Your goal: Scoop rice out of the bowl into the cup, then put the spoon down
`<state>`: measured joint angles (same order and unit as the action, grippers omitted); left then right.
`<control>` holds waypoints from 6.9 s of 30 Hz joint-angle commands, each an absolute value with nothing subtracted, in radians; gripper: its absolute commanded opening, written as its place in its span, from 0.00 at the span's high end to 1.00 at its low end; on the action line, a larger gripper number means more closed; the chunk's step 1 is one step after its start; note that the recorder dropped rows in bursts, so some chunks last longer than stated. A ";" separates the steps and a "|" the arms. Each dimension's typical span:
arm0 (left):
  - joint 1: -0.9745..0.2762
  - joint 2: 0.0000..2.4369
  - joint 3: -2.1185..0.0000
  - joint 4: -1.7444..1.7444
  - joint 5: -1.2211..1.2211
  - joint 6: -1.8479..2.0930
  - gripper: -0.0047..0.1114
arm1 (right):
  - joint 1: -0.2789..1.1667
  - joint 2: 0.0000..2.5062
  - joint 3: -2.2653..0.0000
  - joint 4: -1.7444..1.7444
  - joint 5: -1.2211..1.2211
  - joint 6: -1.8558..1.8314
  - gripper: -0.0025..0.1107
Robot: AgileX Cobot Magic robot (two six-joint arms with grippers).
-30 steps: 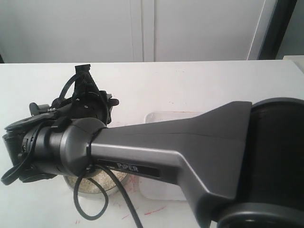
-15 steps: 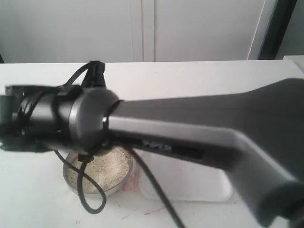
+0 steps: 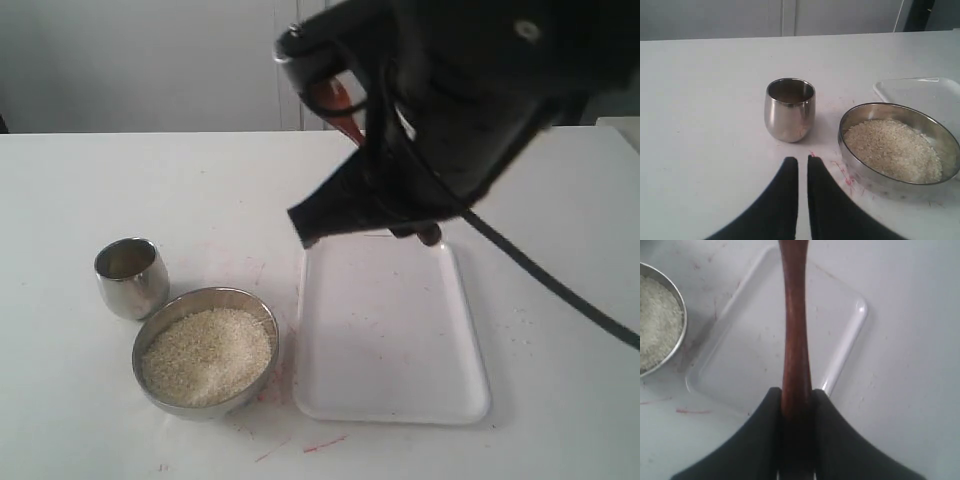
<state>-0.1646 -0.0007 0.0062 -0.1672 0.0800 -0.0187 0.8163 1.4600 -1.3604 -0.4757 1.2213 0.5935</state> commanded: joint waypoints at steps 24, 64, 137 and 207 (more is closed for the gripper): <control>-0.171 0.000 0.000 -0.177 0.076 -0.018 0.84 | 0.805 1.519 -0.988 -0.387 0.949 1.003 0.98; -0.171 0.000 0.000 -0.177 0.076 -0.018 0.84 | 0.606 1.865 -1.048 -0.335 0.647 0.928 0.98; -0.171 0.000 0.000 -0.177 0.076 -0.018 0.84 | 0.856 0.519 -0.734 -0.577 0.566 0.402 0.72; -0.171 0.000 0.000 -0.177 0.076 -0.018 0.84 | -0.080 0.000 0.000 -0.131 0.345 0.111 0.72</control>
